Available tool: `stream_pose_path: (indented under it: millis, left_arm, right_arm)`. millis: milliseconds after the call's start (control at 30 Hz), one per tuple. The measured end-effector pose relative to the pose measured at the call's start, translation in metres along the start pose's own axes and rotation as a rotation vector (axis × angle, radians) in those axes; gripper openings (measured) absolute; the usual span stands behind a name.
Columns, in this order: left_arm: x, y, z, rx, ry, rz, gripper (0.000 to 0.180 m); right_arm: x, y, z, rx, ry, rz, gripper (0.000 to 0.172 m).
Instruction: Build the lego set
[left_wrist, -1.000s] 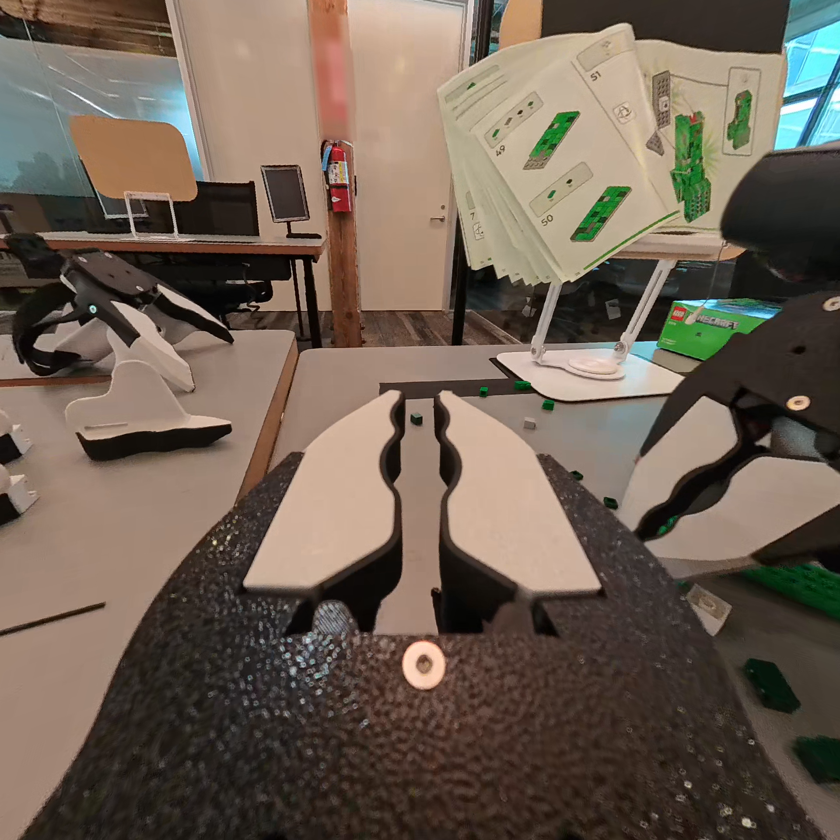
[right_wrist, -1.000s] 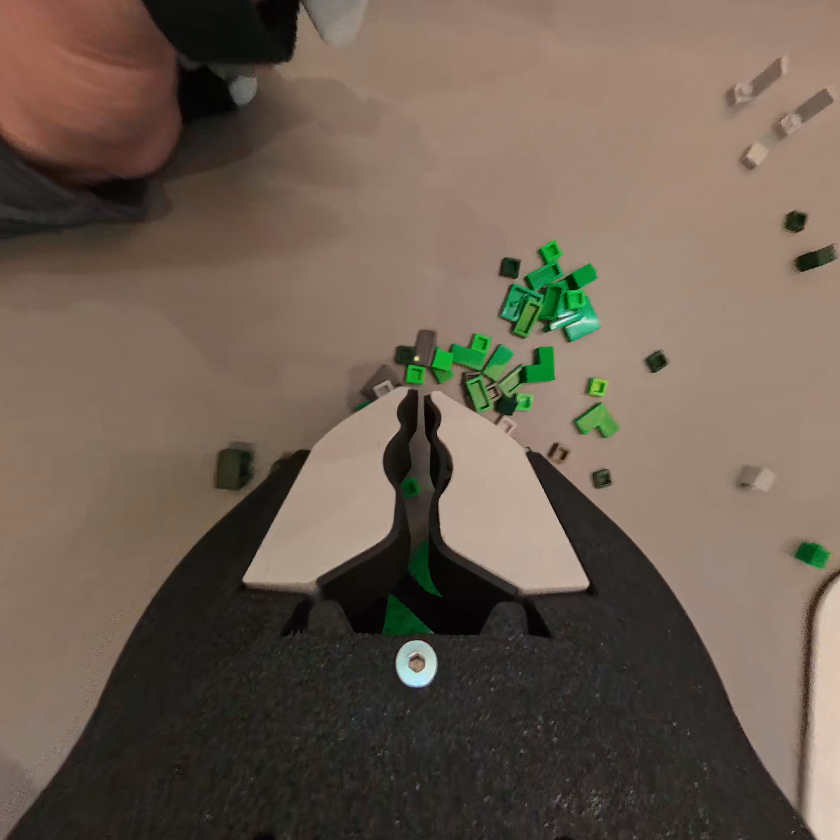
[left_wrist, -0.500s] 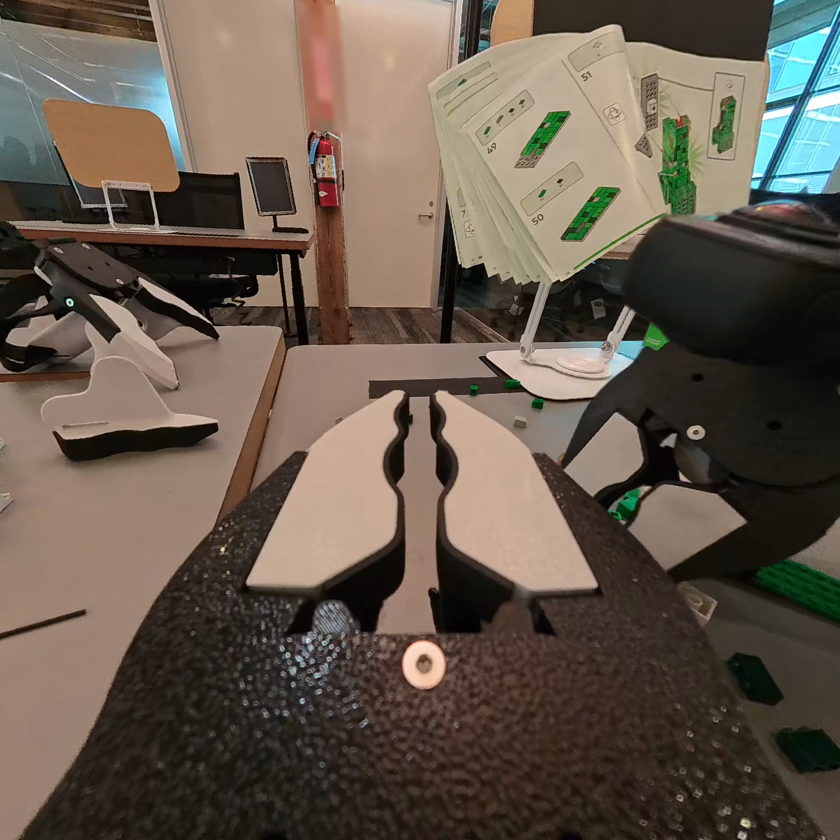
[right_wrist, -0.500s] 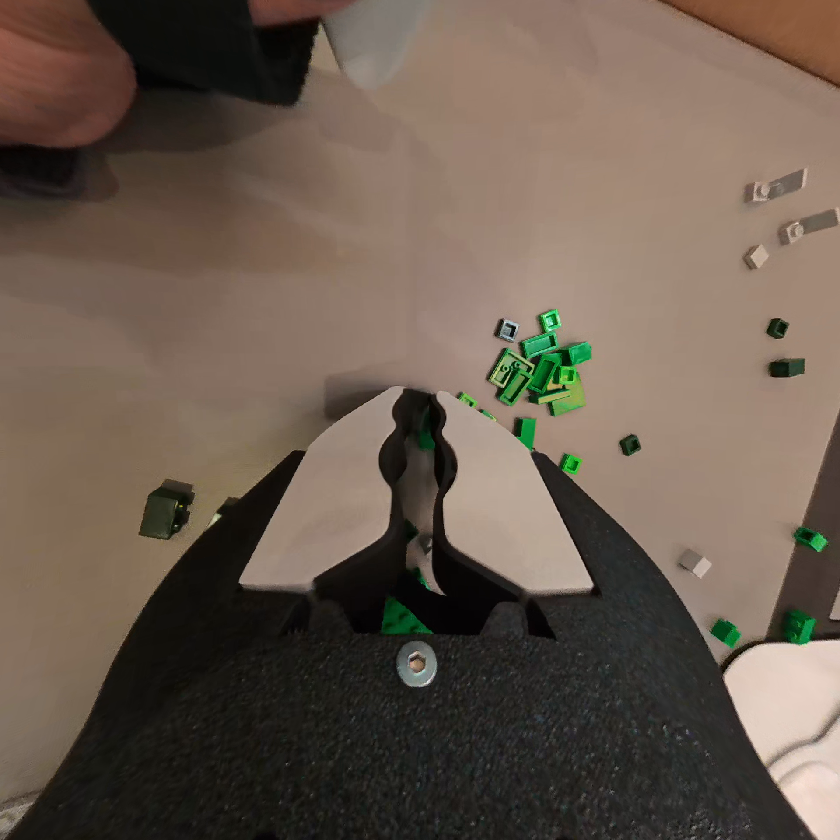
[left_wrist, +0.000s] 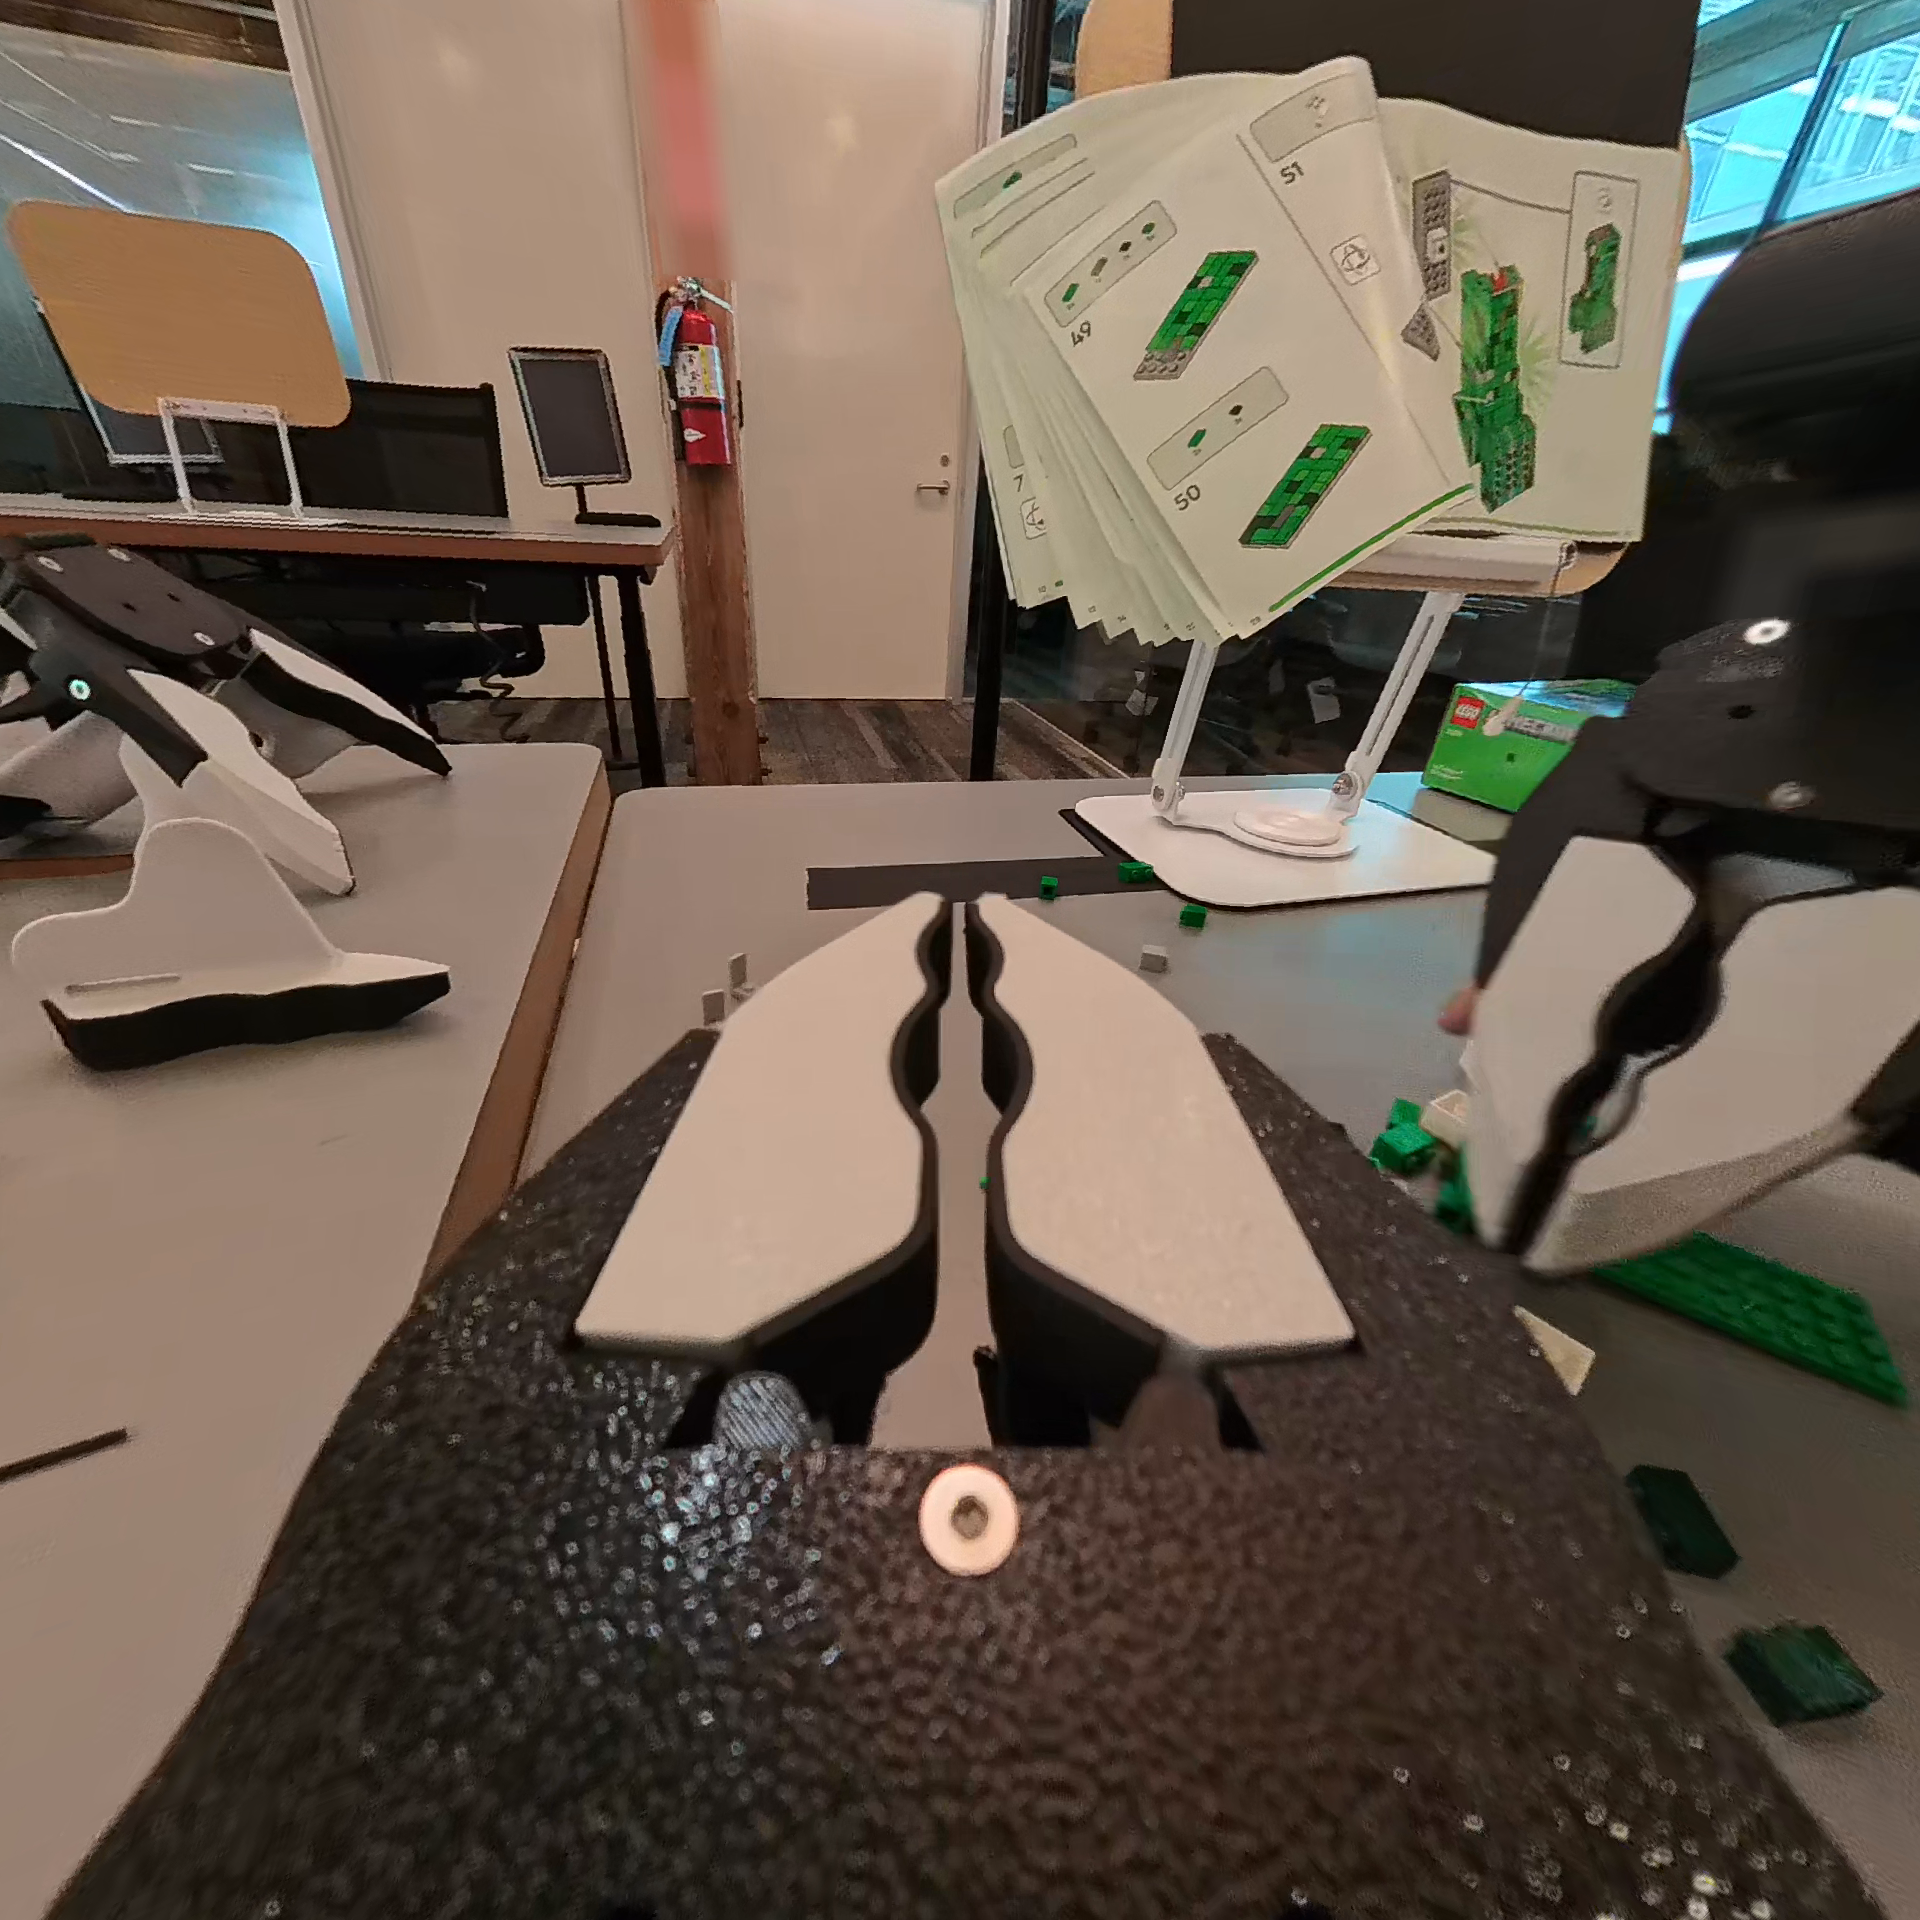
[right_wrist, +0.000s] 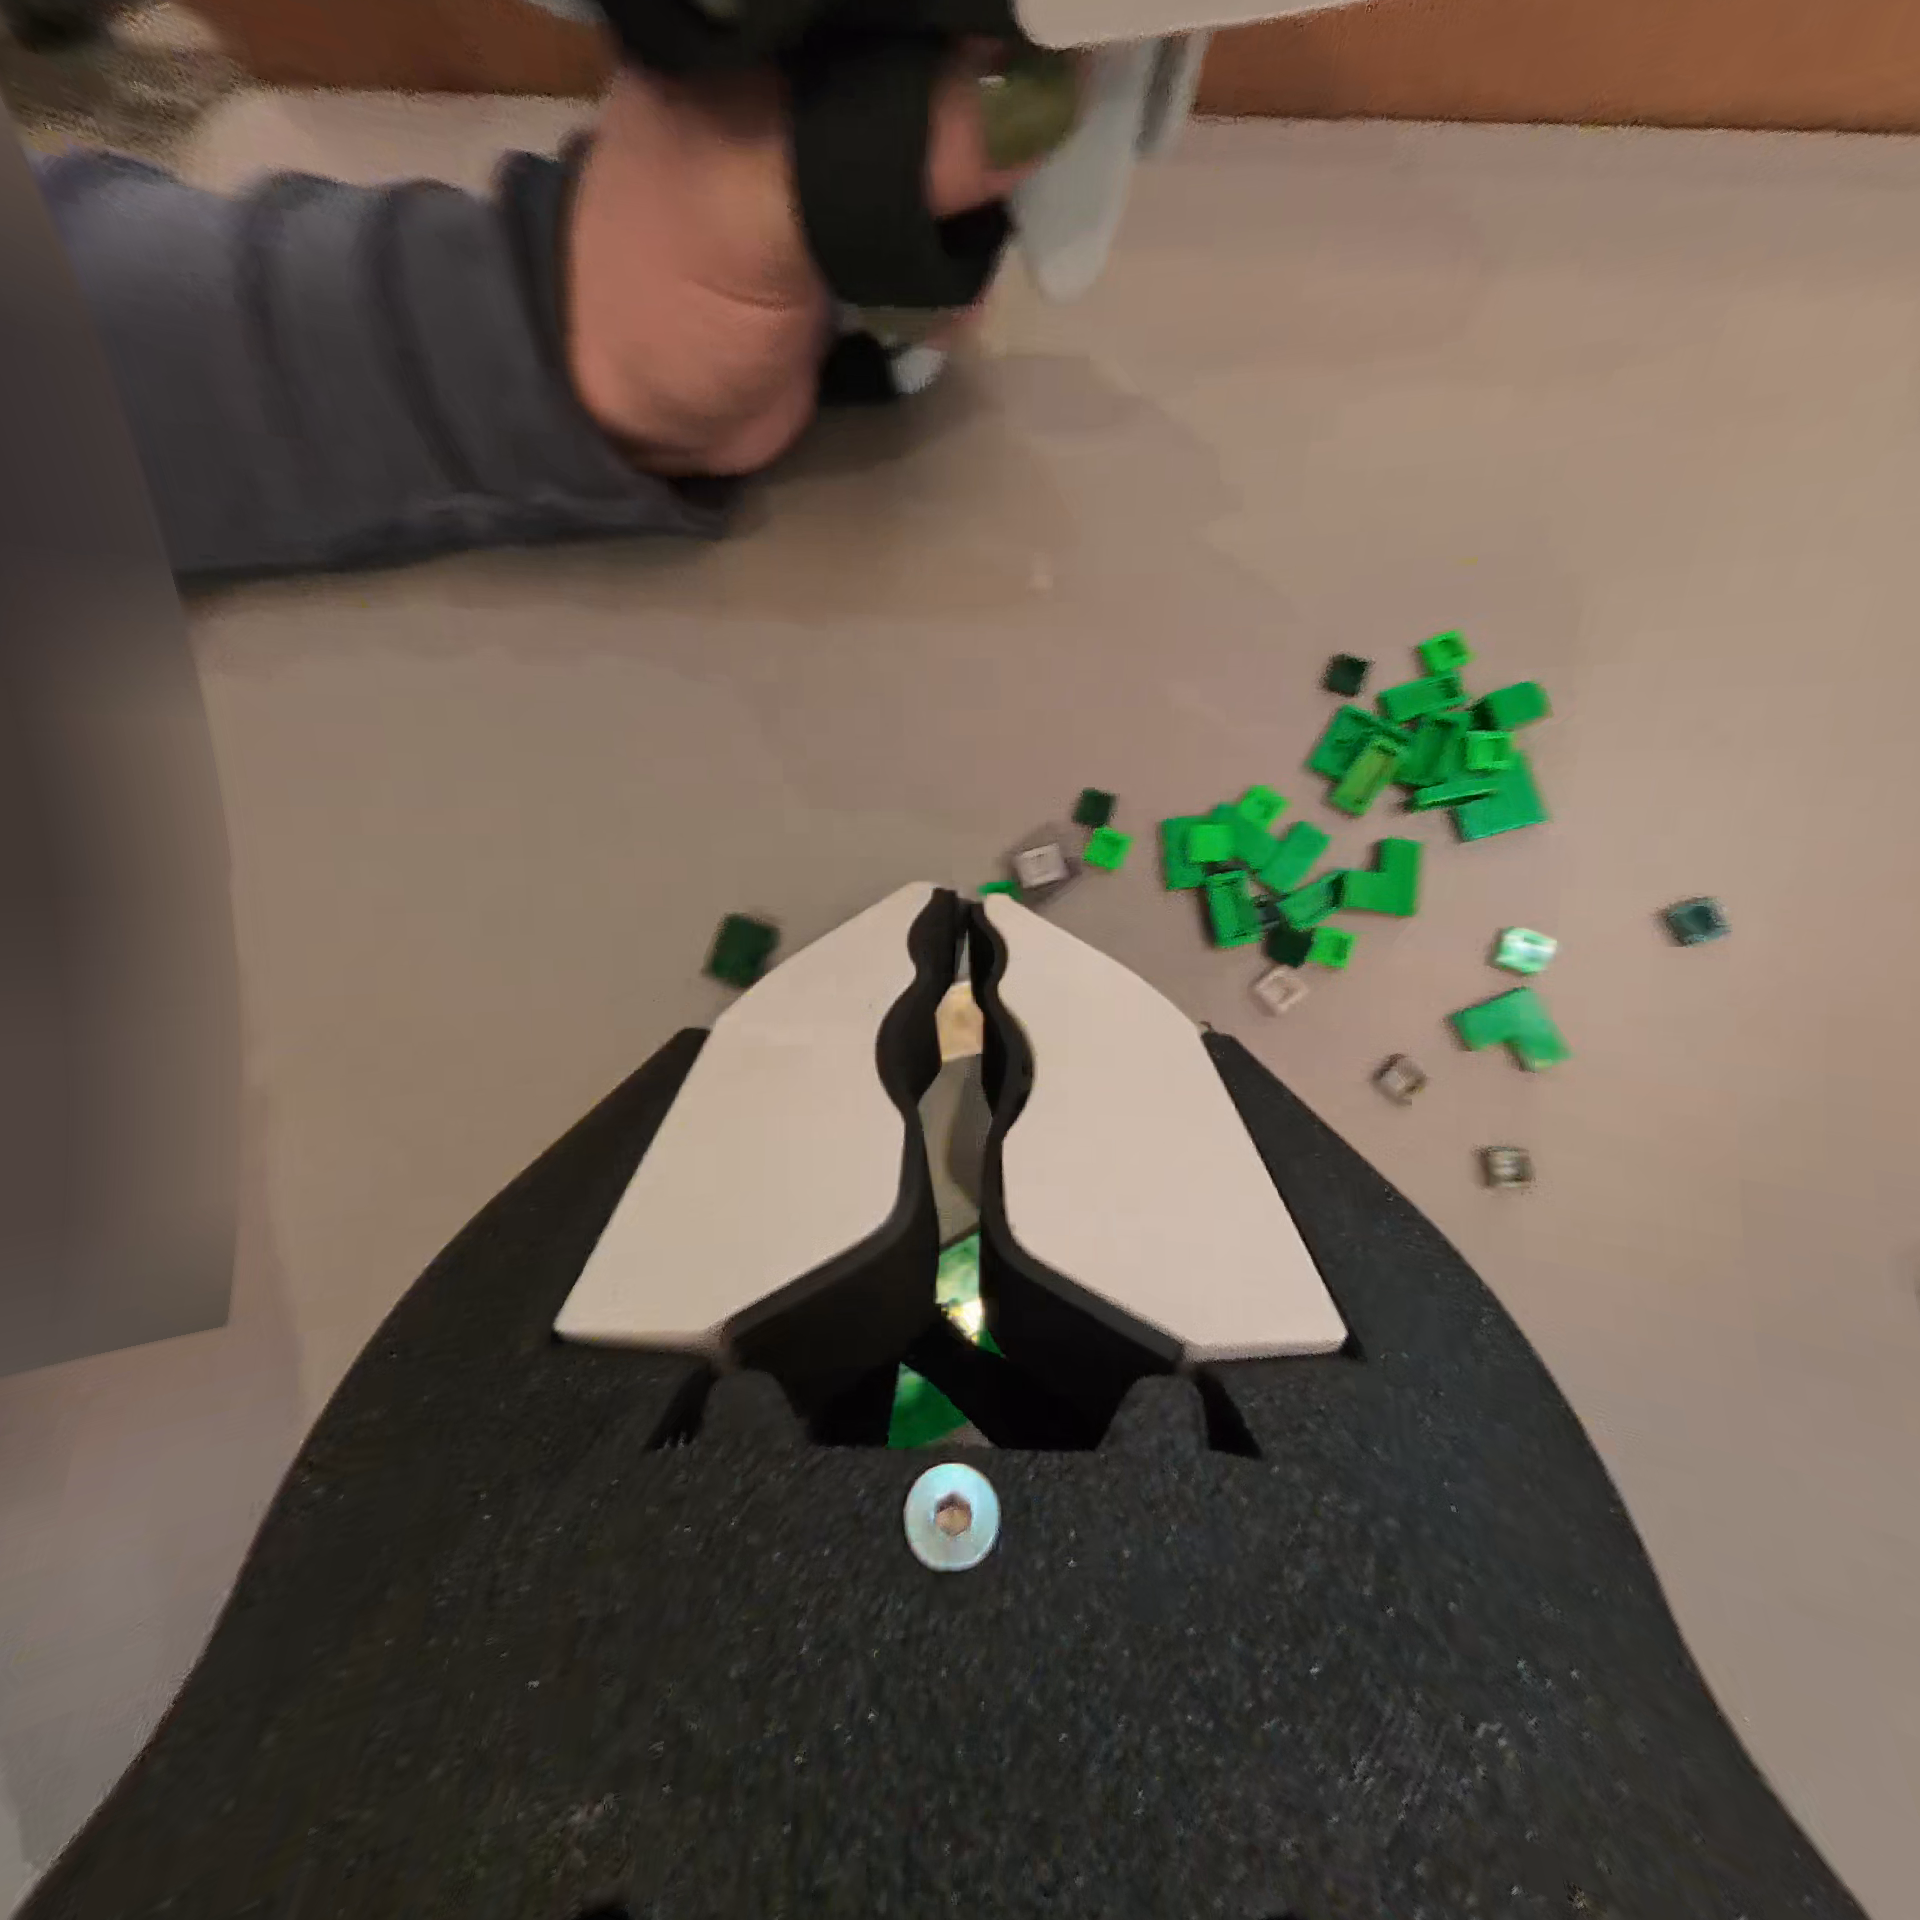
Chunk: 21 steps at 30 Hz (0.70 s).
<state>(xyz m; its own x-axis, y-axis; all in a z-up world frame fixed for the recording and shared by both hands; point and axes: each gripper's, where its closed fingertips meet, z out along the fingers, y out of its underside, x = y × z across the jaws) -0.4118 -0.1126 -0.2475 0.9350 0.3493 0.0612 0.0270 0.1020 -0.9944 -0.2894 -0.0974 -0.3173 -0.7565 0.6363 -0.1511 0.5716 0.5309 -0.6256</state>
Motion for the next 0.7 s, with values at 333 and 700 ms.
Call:
stream_pose_path:
  millis: [333,700]
  left_arm:
    - [0.050,-0.002,0.003,0.008,0.220,0.104,0.001]
    - [0.204,0.024,-0.024,-0.069,0.734,0.397,0.005]
  right_arm:
    - [-0.103,0.101,-0.056,-0.135,-0.171,0.072,0.002]
    - [-0.111,0.153,-0.063,-0.249,0.006,0.058,0.002]
